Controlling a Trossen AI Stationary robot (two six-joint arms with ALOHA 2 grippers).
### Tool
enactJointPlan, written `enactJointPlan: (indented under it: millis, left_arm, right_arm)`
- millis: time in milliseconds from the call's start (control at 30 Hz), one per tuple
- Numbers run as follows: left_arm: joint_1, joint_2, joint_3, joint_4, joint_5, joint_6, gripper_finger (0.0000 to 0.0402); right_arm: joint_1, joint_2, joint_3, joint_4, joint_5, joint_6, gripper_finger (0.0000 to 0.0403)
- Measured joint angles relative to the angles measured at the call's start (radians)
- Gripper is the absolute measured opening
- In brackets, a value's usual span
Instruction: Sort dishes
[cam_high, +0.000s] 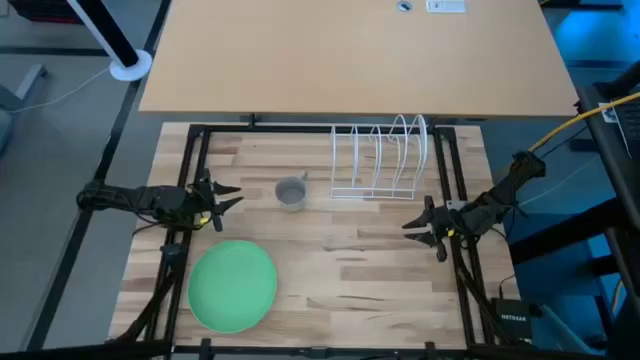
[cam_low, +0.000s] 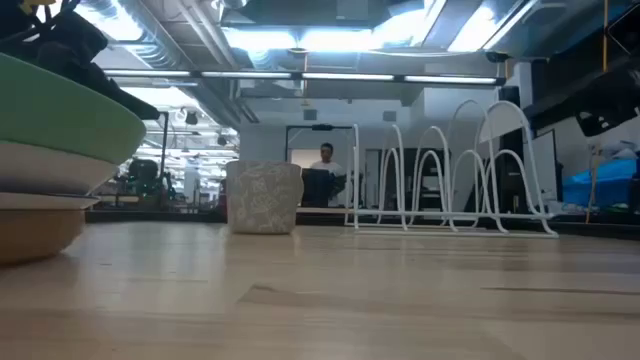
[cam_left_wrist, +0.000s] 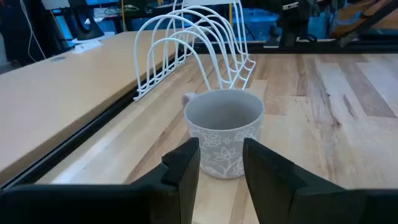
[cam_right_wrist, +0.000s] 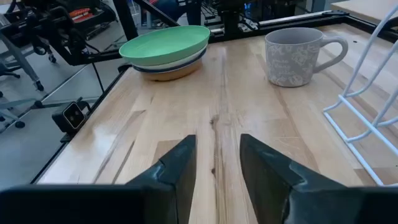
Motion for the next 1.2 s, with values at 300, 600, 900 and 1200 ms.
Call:
enactJointPlan:
  millis: [300,600,900,1200]
  left_arm:
    - [0.0,0.0,0.0,0.0,0.0,0.0,0.0116]
    - [0.0,0.0,0.0,0.0,0.0,0.0,0.0116]
    - [0.0,0.0,0.0,0.0,0.0,0.0,0.0116]
    - [0.0,0.0,0.0,0.0,0.0,0.0,0.0116]
  right_arm:
    - [0.0,0.0,0.0,0.0,0.0,0.0,0.0129]
    - [0.0,0.0,0.0,0.0,0.0,0.0,0.0129]
    - [0.0,0.0,0.0,0.0,0.0,0.0,0.0129]
    - [0.0,0.0,0.0,0.013,0.034,0.001,0.0129]
